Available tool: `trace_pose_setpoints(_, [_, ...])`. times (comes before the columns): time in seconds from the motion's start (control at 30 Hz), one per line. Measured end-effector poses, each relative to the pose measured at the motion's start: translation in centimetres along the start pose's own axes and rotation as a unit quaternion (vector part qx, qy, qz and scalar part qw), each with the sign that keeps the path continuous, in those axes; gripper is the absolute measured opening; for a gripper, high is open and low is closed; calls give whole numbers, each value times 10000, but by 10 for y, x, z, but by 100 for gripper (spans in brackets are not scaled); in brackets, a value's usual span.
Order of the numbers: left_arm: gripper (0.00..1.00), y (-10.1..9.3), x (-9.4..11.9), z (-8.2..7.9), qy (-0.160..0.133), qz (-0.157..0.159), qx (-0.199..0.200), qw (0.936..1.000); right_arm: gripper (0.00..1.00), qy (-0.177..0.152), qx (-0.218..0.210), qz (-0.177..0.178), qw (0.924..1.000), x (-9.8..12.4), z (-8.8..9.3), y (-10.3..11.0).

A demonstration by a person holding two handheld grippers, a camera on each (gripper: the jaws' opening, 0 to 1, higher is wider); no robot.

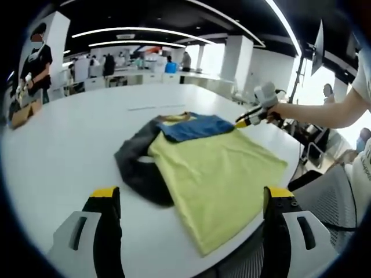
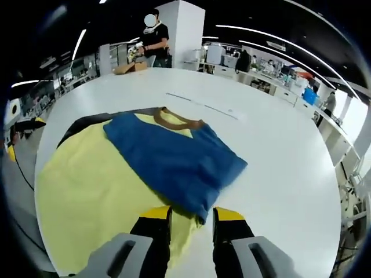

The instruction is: Fold the garment on the visible template until the final outline fits inside the template.

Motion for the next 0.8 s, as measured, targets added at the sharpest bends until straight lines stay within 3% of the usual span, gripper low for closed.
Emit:
trace_pose_setpoints(0.17, [99,0,2,0,-70,-22,59,10000,12,137,230,53,9996,-4,3,0])
trace_pose_setpoints(0.27, [99,1,3,1,-56,-41,93,9999,0,167,359,120,9991,-3,3,-1])
trace_pose_setpoints(0.6, [98,4,2,2,-12,-50,162,9999,0,198,428,-34,9989,-2,7,7])
trace_pose_setpoints(0.8, [98,5,1,4,45,-55,147,9999,0,380,625,-186,9971,-6,16,17])
Point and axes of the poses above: the point that each gripper's makers call its tool centre point, and the gripper's own axes: x roughly backward along the fingers, y roughly to its left, z roughly out of its underside, the point moved 5 cm from there along x, roughly backward along the fingers, and after that the axes turned 15 degrees about x, right-handed, at the moved point
